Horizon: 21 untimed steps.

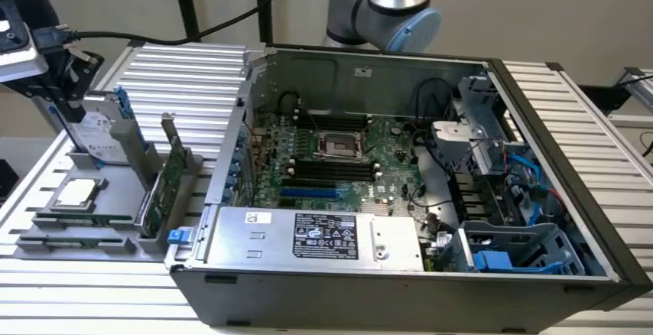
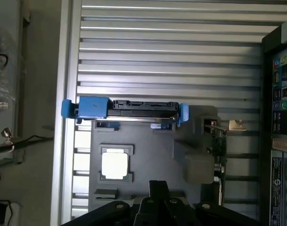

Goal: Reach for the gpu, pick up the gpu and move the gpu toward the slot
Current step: 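Reach for the gpu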

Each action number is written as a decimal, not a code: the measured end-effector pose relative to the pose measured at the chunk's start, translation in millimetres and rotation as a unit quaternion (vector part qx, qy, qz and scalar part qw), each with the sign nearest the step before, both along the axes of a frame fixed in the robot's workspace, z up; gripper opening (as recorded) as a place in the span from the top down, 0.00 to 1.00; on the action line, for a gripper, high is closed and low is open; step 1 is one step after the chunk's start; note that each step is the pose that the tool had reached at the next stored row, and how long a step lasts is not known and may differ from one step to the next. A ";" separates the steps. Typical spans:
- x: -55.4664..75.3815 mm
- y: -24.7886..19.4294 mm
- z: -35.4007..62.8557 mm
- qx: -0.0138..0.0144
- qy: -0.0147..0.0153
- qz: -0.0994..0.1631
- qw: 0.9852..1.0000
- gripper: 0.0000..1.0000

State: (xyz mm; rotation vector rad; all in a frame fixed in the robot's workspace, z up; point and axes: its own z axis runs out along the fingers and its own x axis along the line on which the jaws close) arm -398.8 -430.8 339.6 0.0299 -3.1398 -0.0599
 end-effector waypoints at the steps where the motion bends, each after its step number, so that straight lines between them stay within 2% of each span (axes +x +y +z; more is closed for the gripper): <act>1: 2.2 -1.7 -0.1 0.000 0.000 0.000 1.000 0.89; 9: 32.0 -17.8 -1.1 0.000 0.000 0.000 1.000 0.89; 14: 53.0 -26.0 -3.4 0.000 0.000 0.000 1.000 0.89; 21: 66.9 -29.9 -10.5 -0.001 -0.001 0.000 1.000 0.89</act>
